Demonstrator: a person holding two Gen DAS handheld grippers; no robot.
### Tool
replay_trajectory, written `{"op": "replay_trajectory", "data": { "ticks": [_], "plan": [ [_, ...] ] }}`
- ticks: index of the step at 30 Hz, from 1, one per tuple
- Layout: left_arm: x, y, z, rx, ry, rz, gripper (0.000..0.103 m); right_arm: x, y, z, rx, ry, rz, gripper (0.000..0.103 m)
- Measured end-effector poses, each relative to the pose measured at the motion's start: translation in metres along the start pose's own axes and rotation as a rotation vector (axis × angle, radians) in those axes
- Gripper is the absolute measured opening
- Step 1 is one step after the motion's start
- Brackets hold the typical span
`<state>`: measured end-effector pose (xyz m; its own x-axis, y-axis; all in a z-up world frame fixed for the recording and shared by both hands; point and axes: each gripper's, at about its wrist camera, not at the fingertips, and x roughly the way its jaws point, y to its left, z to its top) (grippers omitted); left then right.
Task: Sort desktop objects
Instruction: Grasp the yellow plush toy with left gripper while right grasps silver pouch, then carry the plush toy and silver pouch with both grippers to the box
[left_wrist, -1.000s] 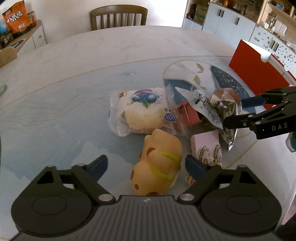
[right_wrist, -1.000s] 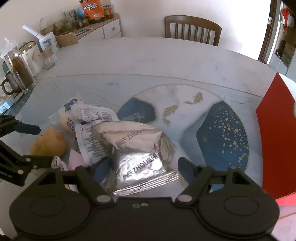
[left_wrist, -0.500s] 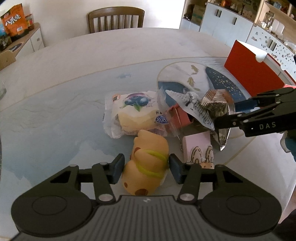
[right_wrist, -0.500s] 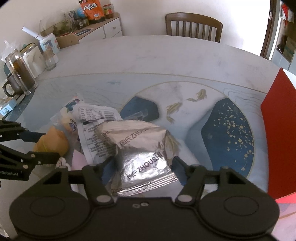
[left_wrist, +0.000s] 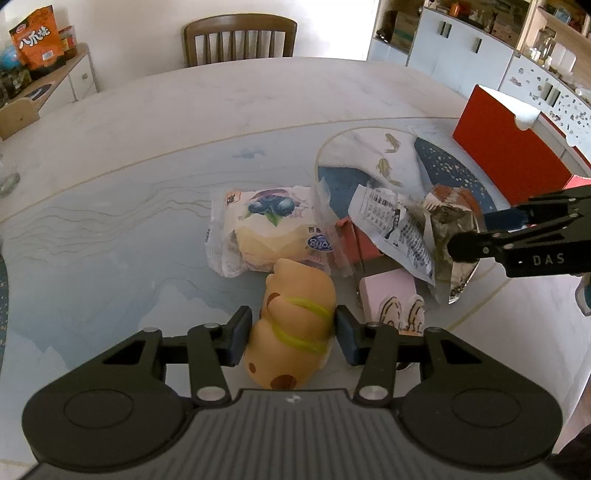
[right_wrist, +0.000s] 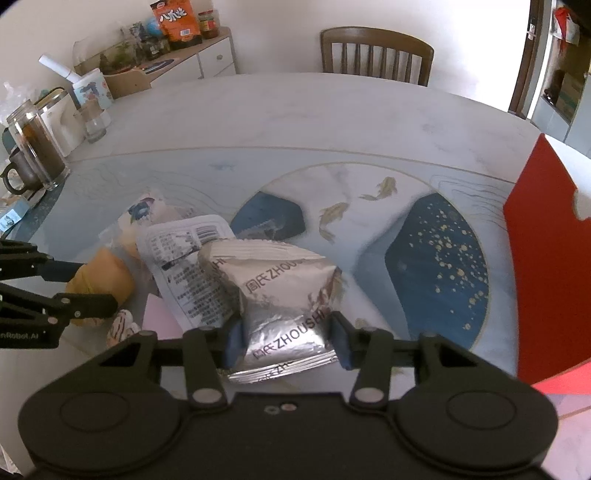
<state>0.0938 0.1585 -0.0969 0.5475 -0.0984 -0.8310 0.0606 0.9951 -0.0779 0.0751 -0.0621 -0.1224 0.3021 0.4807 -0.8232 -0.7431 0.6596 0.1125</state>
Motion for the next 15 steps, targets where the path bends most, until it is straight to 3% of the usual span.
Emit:
{"op": "replay_trajectory", "data": {
  "ticks": [15],
  "plan": [
    [-0.014,-0.008,-0.002,-0.032,-0.012,0.012,0.047,-0.026,-0.012,-0.009,0.042,-0.013,0.003,0.047]
  ]
}}
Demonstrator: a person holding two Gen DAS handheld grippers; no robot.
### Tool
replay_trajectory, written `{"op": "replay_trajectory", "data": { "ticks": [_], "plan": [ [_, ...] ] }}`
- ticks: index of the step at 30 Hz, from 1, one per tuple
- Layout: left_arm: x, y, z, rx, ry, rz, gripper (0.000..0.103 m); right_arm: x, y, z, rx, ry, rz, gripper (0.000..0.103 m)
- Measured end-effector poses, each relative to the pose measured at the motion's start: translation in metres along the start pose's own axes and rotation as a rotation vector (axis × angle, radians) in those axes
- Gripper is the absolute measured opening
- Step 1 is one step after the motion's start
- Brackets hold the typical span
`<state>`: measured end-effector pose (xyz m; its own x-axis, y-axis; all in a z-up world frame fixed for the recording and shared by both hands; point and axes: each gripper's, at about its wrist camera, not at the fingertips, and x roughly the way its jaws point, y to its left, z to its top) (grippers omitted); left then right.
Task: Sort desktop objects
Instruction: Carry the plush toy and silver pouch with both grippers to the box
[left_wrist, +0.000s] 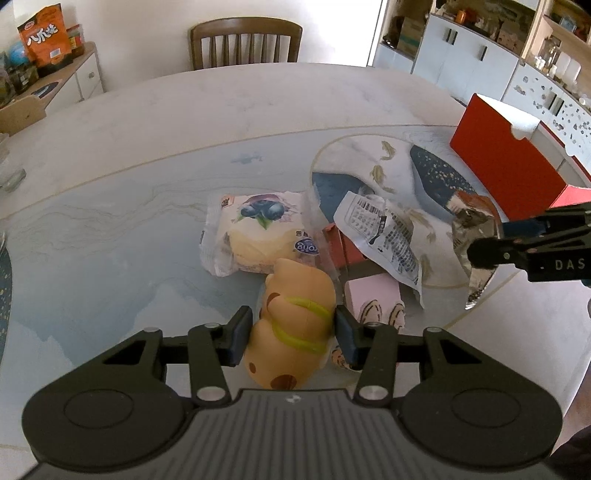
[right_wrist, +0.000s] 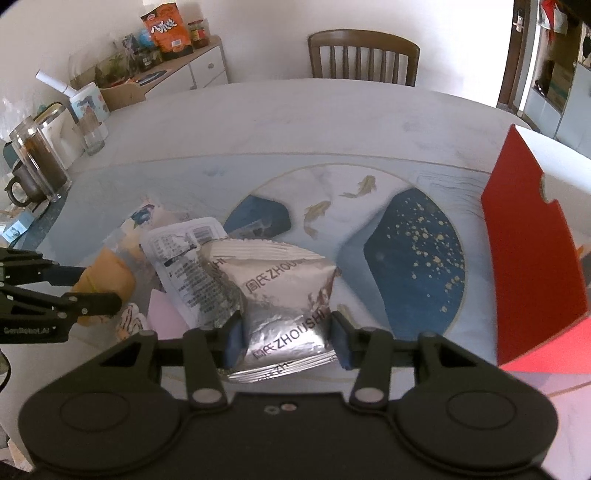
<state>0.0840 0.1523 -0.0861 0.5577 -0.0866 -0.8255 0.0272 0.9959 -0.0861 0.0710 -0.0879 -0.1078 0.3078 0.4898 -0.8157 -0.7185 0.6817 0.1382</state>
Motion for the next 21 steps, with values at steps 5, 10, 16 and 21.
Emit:
{"op": "replay_trajectory", "data": {
  "ticks": [5,10,16,21],
  "plan": [
    [-0.004,-0.005,0.0,-0.002,0.01,0.015,0.046,-0.011,-0.006,-0.004,0.016,0.0,0.002,0.047],
    [-0.011,-0.008,0.001,-0.02,0.009,0.017,0.046,-0.022,-0.013,-0.009,0.041,-0.004,-0.004,0.047],
    [-0.027,-0.013,0.004,-0.047,-0.016,0.006,0.046,-0.039,-0.022,-0.012,0.07,-0.018,-0.006,0.047],
    [-0.042,-0.024,0.01,-0.057,-0.042,-0.008,0.046,-0.057,-0.03,-0.012,0.088,-0.042,-0.004,0.047]
  ]
}}
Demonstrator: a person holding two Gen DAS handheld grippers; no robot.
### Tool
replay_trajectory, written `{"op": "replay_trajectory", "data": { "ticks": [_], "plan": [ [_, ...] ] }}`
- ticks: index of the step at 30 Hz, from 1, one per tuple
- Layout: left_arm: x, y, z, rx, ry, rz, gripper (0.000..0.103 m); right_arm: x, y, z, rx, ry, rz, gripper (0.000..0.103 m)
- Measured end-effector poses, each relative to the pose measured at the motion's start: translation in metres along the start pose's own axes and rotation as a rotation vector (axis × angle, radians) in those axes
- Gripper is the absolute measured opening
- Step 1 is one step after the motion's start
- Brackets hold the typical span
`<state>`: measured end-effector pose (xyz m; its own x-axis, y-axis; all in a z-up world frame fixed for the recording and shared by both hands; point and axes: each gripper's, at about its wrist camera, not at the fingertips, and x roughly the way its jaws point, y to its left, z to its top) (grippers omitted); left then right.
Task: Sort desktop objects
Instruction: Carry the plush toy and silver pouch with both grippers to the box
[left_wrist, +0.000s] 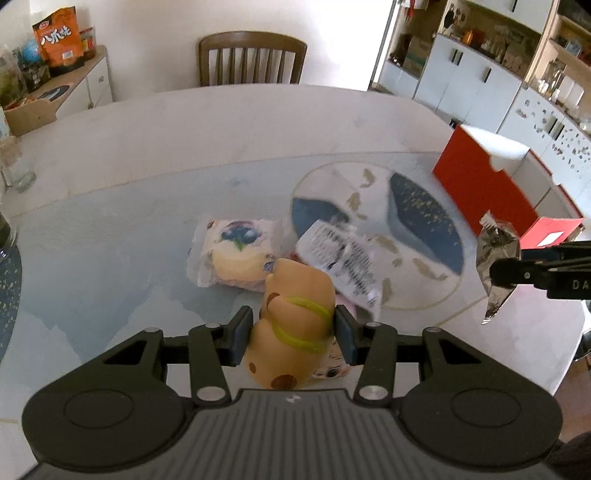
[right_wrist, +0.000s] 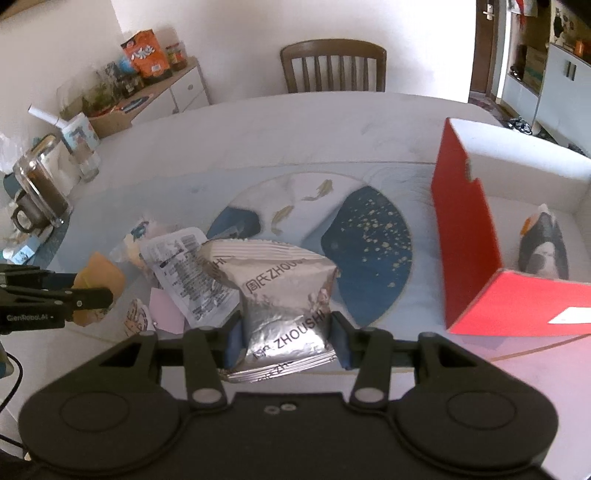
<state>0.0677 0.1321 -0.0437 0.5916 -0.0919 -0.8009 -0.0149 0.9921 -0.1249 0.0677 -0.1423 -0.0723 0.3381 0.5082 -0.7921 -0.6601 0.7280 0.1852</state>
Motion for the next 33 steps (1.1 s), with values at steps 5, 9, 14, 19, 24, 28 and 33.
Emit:
{"op": "replay_trajectory", "data": {
  "ticks": [5,9,14,19,24,28,33],
  "plan": [
    [-0.01,-0.017,0.008,0.02,-0.015,0.0,0.046,-0.015,-0.009,0.001,0.018,0.0,-0.017,0.047],
    [-0.017,-0.028,0.013,0.019,-0.022,-0.008,0.046,-0.026,-0.019,0.002,0.035,0.007,-0.043,0.047],
    [-0.023,-0.042,0.021,0.02,-0.038,-0.025,0.046,-0.044,-0.035,0.005,0.059,-0.013,-0.057,0.047],
    [-0.027,-0.062,0.029,0.038,-0.061,-0.045,0.046,-0.063,-0.053,0.012,0.071,-0.055,-0.076,0.047],
    [-0.027,-0.085,0.039,0.06,-0.069,-0.059,0.046,-0.076,-0.075,0.021,0.068,-0.084,-0.104,0.047],
    [-0.026,-0.106,0.046,0.072,-0.073,-0.067,0.046,-0.081,-0.096,0.025,0.086,-0.08,-0.119,0.047],
    [-0.022,-0.13,0.053,0.082,-0.097,-0.073,0.046,-0.087,-0.121,0.029,0.1,-0.093,-0.134,0.047]
  ]
}}
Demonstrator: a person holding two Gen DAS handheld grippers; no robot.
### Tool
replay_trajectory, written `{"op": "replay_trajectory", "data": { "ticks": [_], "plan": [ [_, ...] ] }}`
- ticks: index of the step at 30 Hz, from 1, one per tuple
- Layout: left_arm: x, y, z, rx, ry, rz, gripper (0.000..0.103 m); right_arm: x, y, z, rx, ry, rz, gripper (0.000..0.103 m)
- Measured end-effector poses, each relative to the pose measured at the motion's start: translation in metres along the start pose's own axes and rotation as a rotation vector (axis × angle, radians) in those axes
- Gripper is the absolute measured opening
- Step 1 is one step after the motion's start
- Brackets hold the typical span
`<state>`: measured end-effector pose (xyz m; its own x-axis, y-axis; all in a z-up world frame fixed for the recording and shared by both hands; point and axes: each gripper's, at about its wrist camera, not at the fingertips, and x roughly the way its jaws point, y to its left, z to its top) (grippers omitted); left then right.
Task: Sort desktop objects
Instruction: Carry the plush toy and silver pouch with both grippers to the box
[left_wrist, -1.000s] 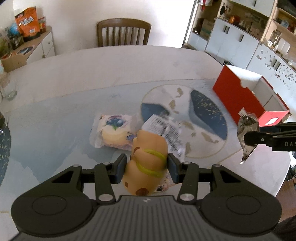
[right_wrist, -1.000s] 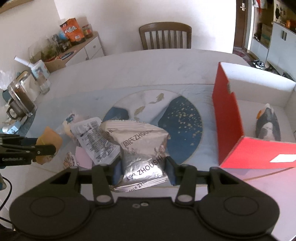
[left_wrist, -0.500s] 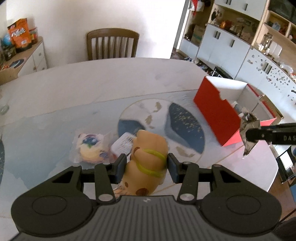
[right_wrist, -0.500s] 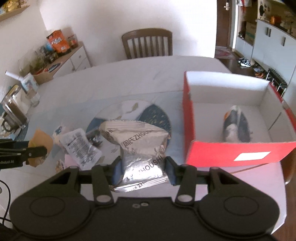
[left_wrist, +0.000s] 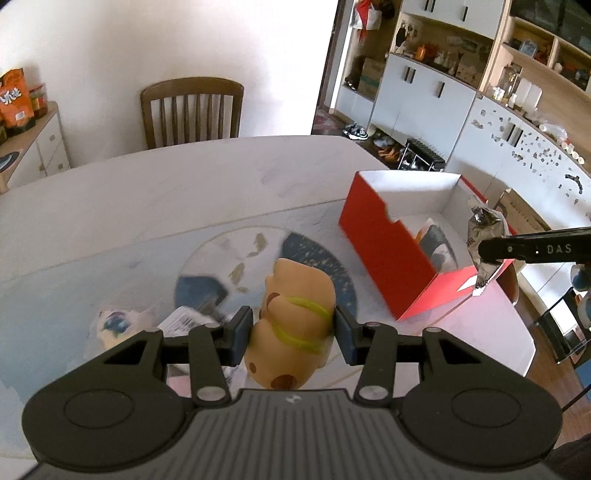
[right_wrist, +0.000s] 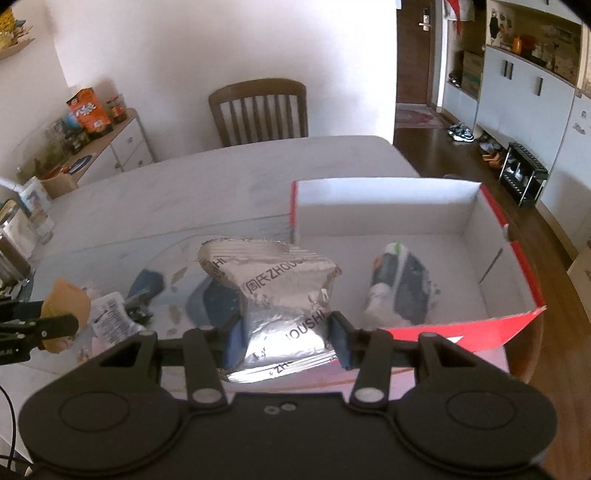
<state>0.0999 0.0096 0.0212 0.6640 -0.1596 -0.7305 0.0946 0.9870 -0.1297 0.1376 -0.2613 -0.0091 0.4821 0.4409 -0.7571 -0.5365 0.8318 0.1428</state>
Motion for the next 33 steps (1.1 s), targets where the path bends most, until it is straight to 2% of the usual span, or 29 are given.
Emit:
{"op": "replay_trajectory", "data": {
  "ticks": [17,33],
  "plan": [
    [0.049,-0.081,0.041,0.066,-0.002,-0.04,0.046,0.004,-0.076,0.025,0.0,-0.034,-0.033,0.047],
    [0.105,-0.156,0.084,0.166,0.024,-0.113,0.046,0.03,-0.133,0.028,0.016,0.006,-0.053,0.047]
  ]
}}
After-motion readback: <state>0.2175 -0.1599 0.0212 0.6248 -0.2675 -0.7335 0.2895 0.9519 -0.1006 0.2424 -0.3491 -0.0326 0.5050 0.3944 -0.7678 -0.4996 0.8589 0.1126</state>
